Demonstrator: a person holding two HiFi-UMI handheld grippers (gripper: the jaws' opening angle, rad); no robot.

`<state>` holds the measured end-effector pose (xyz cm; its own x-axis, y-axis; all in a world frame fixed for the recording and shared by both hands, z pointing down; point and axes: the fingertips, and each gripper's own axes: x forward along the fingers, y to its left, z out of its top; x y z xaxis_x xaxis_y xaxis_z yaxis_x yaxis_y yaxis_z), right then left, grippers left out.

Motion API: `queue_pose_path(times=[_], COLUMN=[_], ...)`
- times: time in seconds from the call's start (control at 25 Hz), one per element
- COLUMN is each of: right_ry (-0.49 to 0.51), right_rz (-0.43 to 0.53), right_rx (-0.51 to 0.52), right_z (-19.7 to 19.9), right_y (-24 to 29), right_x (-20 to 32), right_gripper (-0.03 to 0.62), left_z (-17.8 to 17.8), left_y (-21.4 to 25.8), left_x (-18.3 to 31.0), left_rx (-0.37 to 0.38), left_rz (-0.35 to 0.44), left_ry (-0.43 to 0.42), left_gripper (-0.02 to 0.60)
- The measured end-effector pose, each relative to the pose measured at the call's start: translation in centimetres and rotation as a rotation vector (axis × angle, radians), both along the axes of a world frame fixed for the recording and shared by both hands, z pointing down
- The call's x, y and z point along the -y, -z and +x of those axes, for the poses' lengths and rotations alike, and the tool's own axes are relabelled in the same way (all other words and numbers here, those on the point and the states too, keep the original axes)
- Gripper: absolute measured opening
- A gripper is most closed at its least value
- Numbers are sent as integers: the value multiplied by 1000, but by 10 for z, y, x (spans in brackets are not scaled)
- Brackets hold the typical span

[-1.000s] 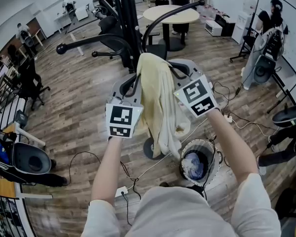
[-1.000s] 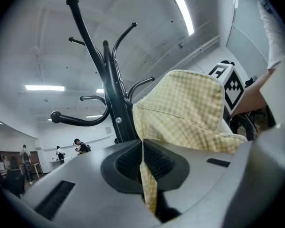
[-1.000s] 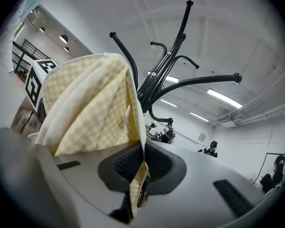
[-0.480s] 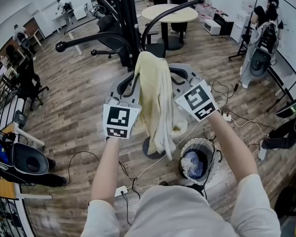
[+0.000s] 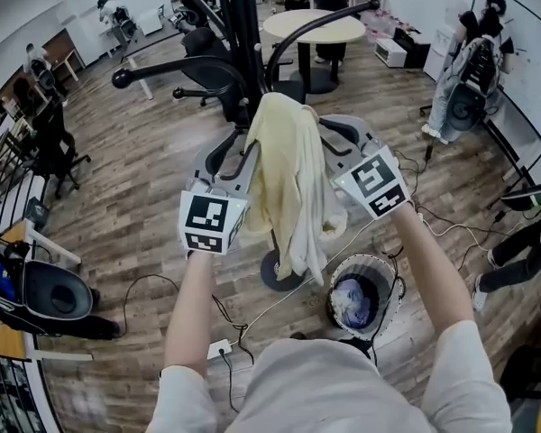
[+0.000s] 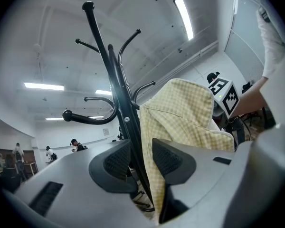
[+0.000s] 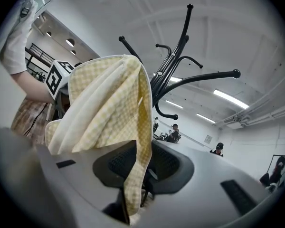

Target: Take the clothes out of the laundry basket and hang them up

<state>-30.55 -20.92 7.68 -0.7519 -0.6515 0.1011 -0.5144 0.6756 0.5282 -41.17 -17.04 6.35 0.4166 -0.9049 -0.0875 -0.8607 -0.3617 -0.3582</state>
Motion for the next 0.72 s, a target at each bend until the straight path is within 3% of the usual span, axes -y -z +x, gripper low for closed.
queue_pose_path(times=[0.24, 0.72], right_ry=[-37, -132], right_rz=[-21, -58], right_rx=[-3, 62], right_z=[19, 67], right_y=[-9, -18], right_x=[-1, -9], right_gripper=[115, 107], left_z=[-19, -34], left_y=[-4, -11], left_x=[-10, -35], left_rx=[-54, -76], left_rz=[-10, -22], left_ry=[23, 52], left_gripper=[146, 146])
